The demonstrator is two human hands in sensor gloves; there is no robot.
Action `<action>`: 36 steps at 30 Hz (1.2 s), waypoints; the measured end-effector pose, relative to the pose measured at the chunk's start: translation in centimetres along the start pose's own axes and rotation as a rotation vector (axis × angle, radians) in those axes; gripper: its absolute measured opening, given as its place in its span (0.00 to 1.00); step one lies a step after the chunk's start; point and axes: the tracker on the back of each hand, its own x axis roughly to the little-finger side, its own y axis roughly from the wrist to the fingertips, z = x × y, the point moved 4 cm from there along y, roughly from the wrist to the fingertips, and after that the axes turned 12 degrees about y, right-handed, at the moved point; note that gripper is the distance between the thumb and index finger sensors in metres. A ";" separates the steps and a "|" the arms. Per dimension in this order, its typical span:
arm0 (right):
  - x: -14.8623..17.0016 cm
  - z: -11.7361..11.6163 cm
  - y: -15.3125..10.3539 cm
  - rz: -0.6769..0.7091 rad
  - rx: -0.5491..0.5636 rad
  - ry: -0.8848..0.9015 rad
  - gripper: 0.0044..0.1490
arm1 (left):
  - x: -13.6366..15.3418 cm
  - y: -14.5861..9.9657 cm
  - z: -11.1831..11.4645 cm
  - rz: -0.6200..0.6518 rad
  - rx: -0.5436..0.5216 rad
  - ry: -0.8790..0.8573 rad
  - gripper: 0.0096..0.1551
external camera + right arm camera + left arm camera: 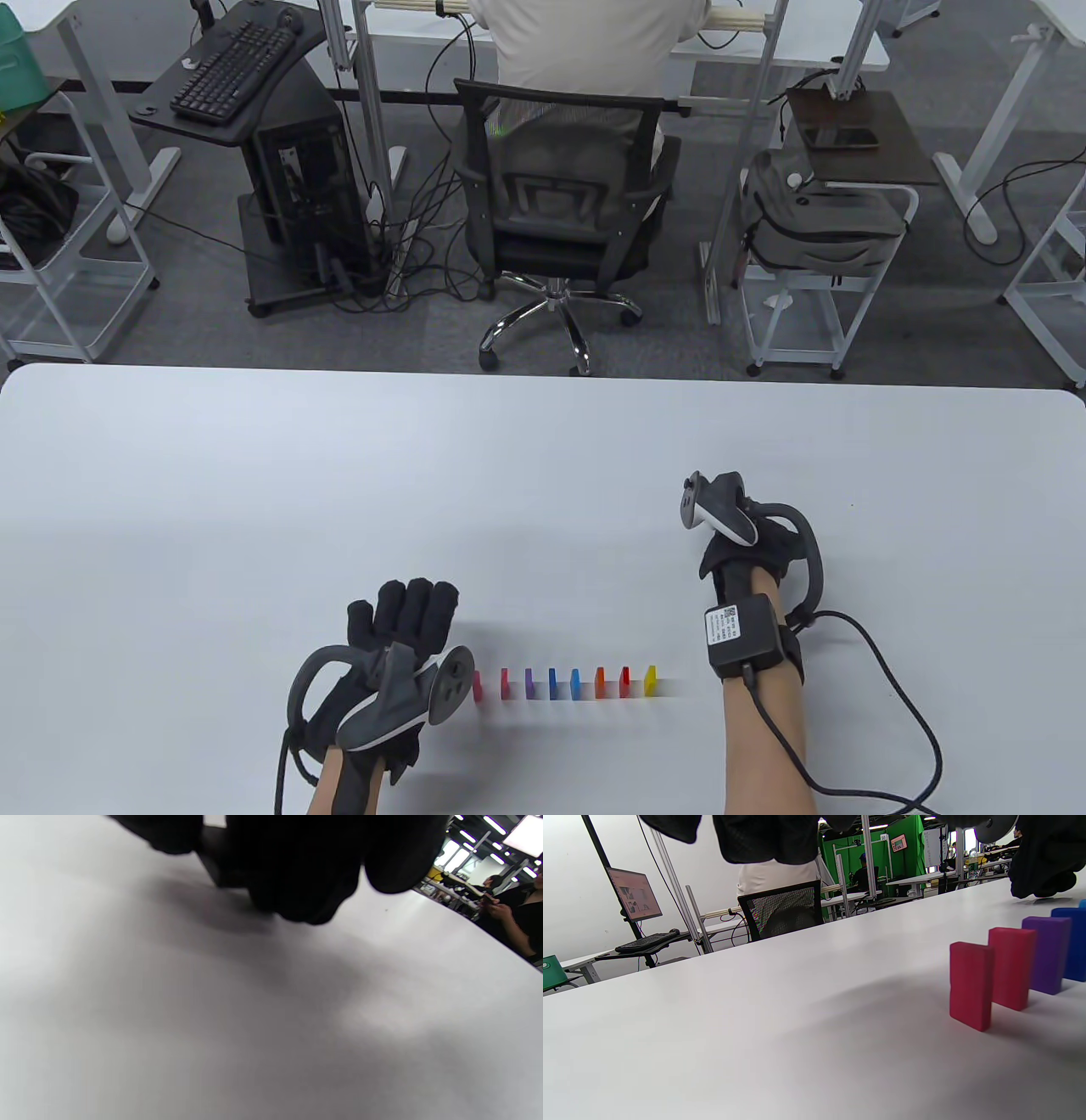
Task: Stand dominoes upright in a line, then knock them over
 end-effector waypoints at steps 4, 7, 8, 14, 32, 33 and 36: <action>-0.4 0.9 -3.1 0.152 0.049 0.051 0.38 | 0.0 -0.1 -0.3 -0.002 -0.012 0.016 0.48; -1.4 1.4 -7.2 0.324 0.130 0.007 0.26 | -0.1 -0.1 -0.5 0.000 -0.024 0.015 0.48; -1.6 1.4 -8.3 0.358 0.160 -0.006 0.26 | -0.2 -0.2 -0.6 0.001 -0.025 0.018 0.48; -2.6 0.9 -14.8 0.567 0.257 0.015 0.28 | -0.1 -0.3 -0.8 -0.005 -0.041 0.028 0.48; -1.5 -0.5 -21.3 0.747 0.326 0.068 0.26 | -0.2 -0.5 -0.8 0.003 -0.065 0.016 0.48; -1.5 -0.6 -21.3 0.747 0.313 0.067 0.31 | -0.2 -0.6 -0.8 0.003 -0.066 0.017 0.48; -1.6 -1.1 -21.3 0.752 0.303 0.050 0.40 | -0.2 -0.6 -0.8 0.001 -0.063 0.020 0.48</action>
